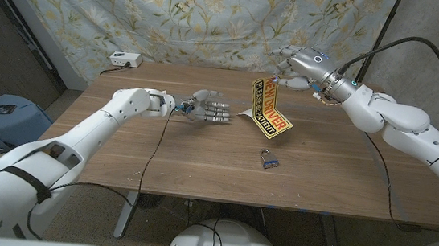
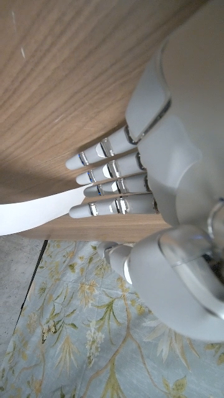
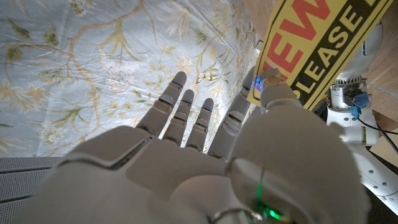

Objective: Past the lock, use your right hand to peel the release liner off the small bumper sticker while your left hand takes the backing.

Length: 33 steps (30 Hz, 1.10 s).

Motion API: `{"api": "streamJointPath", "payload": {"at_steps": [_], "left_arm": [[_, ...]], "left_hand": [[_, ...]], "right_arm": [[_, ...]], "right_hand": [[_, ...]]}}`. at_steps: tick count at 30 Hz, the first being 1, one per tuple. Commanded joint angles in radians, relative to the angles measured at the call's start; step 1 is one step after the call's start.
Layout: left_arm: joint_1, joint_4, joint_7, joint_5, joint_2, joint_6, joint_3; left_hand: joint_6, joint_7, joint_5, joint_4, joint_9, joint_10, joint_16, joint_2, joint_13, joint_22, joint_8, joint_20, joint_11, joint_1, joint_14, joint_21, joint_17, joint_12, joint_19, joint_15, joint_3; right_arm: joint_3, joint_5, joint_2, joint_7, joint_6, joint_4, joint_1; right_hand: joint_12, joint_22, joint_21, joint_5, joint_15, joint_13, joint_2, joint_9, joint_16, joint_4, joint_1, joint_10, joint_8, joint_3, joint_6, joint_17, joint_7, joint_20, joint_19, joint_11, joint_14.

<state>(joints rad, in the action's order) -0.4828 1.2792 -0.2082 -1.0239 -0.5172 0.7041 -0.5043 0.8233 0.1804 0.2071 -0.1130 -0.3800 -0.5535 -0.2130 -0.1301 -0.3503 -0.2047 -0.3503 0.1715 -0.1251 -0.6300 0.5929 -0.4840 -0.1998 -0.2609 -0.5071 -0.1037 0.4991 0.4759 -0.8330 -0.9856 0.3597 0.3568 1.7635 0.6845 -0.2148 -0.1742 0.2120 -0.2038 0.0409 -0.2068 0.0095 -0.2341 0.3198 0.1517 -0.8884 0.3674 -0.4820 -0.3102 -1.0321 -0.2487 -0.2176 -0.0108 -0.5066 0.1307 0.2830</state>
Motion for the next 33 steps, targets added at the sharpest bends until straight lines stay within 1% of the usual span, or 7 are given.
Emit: {"api": "streamJointPath", "payload": {"at_steps": [1, 13, 18, 24, 29, 33], "left_arm": [[0.008, -0.028, -0.044, 0.026, 0.027, -0.013, -0.004], [0.005, -0.019, -0.048, 0.028, 0.033, -0.003, -0.003], [-0.007, 0.000, -0.051, 0.019, 0.034, 0.001, -0.001], [-0.020, 0.014, -0.087, -0.012, 0.038, 0.008, 0.007], [-0.020, 0.023, -0.129, -0.039, 0.027, 0.037, 0.007], [-0.035, 0.056, -0.123, -0.057, 0.012, 0.052, 0.016]], "left_hand": [[0.009, 0.006, 0.000, -0.001, -0.004, -0.002, 0.002, 0.002, -0.004, 0.000, 0.006, -0.003, -0.002, 0.006, 0.000, 0.001, -0.001, 0.001, 0.001, 0.000, 0.002], [0.010, 0.008, 0.000, -0.001, -0.005, -0.005, 0.001, 0.000, -0.004, 0.000, 0.009, -0.003, -0.005, 0.013, 0.003, 0.000, -0.001, 0.001, -0.001, 0.001, 0.002], [0.010, 0.008, 0.000, -0.001, -0.005, -0.006, 0.001, -0.001, -0.004, 0.000, 0.010, -0.003, -0.005, 0.016, 0.004, 0.000, -0.001, 0.000, -0.001, 0.000, 0.002], [0.016, 0.008, 0.000, 0.000, -0.006, -0.010, 0.000, -0.003, -0.005, 0.000, 0.010, -0.003, -0.002, 0.020, 0.007, -0.001, -0.001, -0.001, -0.003, -0.001, 0.003], [0.019, 0.011, -0.001, 0.001, -0.007, -0.012, -0.002, -0.004, -0.005, 0.000, 0.010, -0.002, -0.005, 0.025, 0.009, -0.002, -0.001, -0.002, -0.005, 0.000, 0.003], [0.019, 0.011, -0.002, 0.003, -0.008, -0.015, -0.003, -0.004, -0.005, 0.000, 0.012, -0.002, -0.007, 0.030, 0.013, -0.003, -0.002, -0.002, -0.008, -0.002, 0.002]], "right_arm": [[-0.020, -0.015, 0.000, 0.004, 0.000, 0.036, 0.003], [-0.035, -0.024, -0.003, 0.006, -0.001, 0.060, 0.005], [-0.036, -0.031, 0.003, 0.001, -0.004, 0.065, -0.007], [-0.032, -0.033, 0.013, -0.007, 0.000, 0.059, -0.024], [-0.024, -0.045, 0.018, -0.004, 0.004, 0.047, -0.037], [-0.018, -0.047, 0.023, -0.001, 0.009, 0.035, -0.047]], "right_hand": [[0.001, -0.006, -0.002, -0.004, 0.096, -0.002, 0.001, -0.001, -0.004, -0.003, -0.010, 0.010, -0.005, 0.000, -0.006, -0.003, -0.004, 0.005, -0.003, 0.000, 0.007], [0.001, -0.006, -0.002, -0.004, 0.096, -0.002, 0.001, -0.001, -0.004, -0.003, -0.009, 0.009, -0.005, 0.002, -0.007, -0.003, -0.004, 0.005, -0.003, 0.000, 0.009], [0.002, -0.006, -0.002, -0.004, 0.096, -0.002, 0.001, 0.000, -0.004, -0.003, -0.008, 0.009, -0.005, 0.002, -0.007, -0.003, -0.004, 0.005, -0.003, 0.000, 0.009], [0.002, -0.006, -0.003, -0.004, 0.096, -0.002, 0.001, -0.001, -0.005, -0.004, -0.007, 0.010, -0.005, 0.002, -0.008, -0.003, -0.004, 0.005, -0.003, 0.001, 0.008], [0.002, -0.006, -0.003, -0.004, 0.096, -0.002, 0.001, 0.000, -0.006, -0.004, -0.006, 0.009, -0.005, 0.003, -0.007, -0.003, -0.004, 0.005, -0.003, 0.001, 0.008], [0.002, -0.006, -0.003, -0.004, 0.097, -0.002, 0.001, -0.001, -0.007, -0.004, -0.006, 0.010, -0.005, 0.002, -0.006, -0.003, -0.004, 0.005, -0.003, 0.000, 0.008]]}}
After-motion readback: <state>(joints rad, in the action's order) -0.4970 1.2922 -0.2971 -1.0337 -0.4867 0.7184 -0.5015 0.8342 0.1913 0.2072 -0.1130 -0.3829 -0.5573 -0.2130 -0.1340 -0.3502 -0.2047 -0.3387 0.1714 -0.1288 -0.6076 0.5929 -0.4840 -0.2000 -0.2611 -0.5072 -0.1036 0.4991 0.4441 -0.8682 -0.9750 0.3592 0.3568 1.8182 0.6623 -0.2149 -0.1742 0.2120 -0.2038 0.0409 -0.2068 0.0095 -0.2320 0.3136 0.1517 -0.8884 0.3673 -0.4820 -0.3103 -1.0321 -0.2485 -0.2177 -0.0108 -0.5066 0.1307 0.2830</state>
